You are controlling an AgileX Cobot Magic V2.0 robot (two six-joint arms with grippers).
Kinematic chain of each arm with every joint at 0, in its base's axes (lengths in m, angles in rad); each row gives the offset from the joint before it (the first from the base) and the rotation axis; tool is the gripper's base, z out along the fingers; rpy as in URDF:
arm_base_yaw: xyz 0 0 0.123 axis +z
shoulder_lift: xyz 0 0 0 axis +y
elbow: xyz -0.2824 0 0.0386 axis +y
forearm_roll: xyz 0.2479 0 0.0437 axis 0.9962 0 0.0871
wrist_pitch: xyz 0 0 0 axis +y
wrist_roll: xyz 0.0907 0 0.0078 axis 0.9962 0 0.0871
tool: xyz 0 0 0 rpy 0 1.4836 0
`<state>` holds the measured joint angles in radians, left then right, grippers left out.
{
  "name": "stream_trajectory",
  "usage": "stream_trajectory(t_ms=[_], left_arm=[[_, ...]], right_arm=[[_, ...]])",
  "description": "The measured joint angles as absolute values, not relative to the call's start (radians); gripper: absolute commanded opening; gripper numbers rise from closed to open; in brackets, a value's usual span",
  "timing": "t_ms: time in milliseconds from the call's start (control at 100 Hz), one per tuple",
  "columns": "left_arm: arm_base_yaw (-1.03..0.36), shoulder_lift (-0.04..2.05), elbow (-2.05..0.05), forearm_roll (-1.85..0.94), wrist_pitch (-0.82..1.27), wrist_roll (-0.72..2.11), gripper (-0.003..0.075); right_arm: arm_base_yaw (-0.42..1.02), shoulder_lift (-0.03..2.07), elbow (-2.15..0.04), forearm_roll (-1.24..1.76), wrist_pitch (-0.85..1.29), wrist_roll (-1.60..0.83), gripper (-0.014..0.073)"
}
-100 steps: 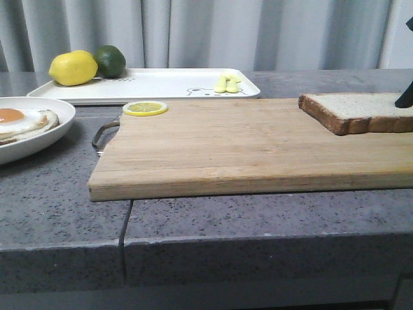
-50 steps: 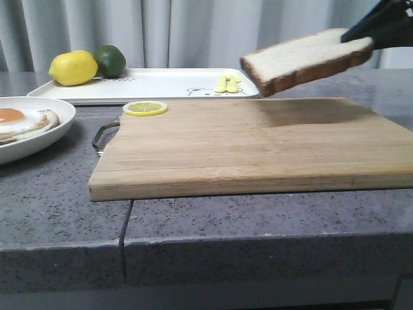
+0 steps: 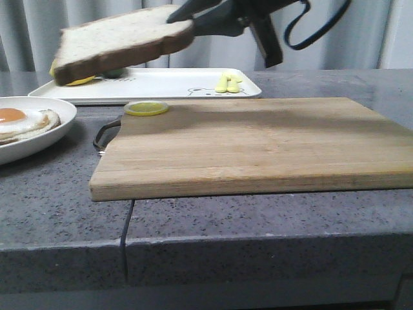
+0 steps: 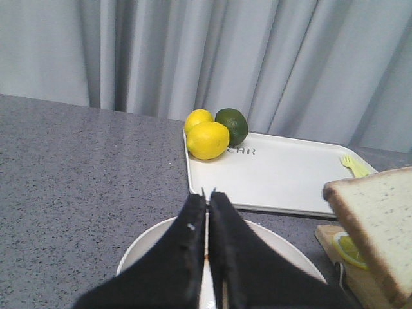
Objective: Place bread and move sandwich to tray
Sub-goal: 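Lift the bread and carry it with the right gripper toward the egg plate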
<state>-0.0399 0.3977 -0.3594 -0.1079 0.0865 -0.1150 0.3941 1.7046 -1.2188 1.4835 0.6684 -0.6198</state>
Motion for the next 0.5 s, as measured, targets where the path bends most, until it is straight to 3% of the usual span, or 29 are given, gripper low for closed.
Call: stream_trajectory(t_ms=[500], left_arm=[[-0.040,0.398,-0.359,-0.108,0.059,-0.115,-0.0020]], right_arm=[[0.671,1.929,-1.411,1.692,0.550,-0.712,-0.0069]])
